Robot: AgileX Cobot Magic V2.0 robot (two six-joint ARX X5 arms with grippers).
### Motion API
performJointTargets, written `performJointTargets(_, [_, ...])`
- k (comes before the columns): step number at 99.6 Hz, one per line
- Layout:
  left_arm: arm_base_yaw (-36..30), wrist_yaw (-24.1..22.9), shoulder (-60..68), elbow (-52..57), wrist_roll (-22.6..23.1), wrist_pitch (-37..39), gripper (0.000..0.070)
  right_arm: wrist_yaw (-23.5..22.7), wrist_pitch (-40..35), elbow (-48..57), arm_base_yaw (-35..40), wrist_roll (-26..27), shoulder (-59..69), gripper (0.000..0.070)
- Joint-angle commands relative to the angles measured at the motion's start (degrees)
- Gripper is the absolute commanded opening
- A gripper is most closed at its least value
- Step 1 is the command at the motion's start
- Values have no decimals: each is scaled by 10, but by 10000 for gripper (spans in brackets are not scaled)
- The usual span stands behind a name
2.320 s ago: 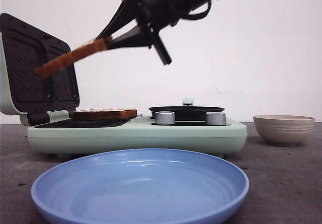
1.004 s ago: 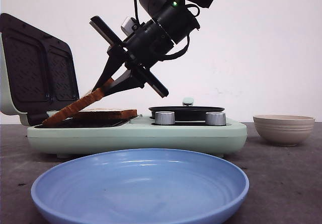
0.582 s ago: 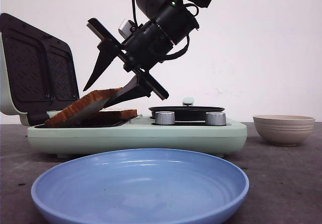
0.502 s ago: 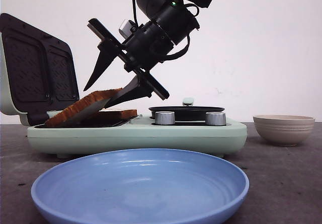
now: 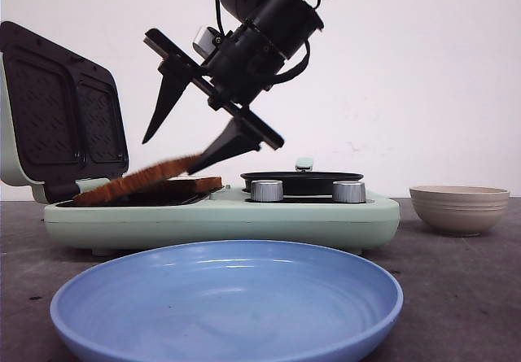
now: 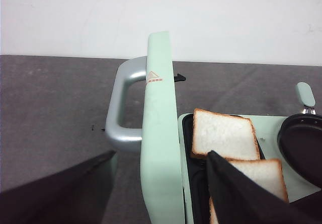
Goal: Make breakfast with bread and shrimp
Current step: 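Lower the bread beside the first slice and open the right gripper, then raise the right gripper away and hold it above the bowl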
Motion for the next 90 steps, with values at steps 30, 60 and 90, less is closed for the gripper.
performJointTargets(30, [0, 1, 3, 6, -2, 5, 310, 43, -68, 85, 6, -86, 9, 417])
performJointTargets(60, [0, 1, 3, 6, -2, 2, 310, 137, -79, 94, 6, -170, -80, 411])
performJointTargets(90, [0, 1, 3, 6, -2, 2, 310, 199, -93, 90, 0, -226, -184, 409])
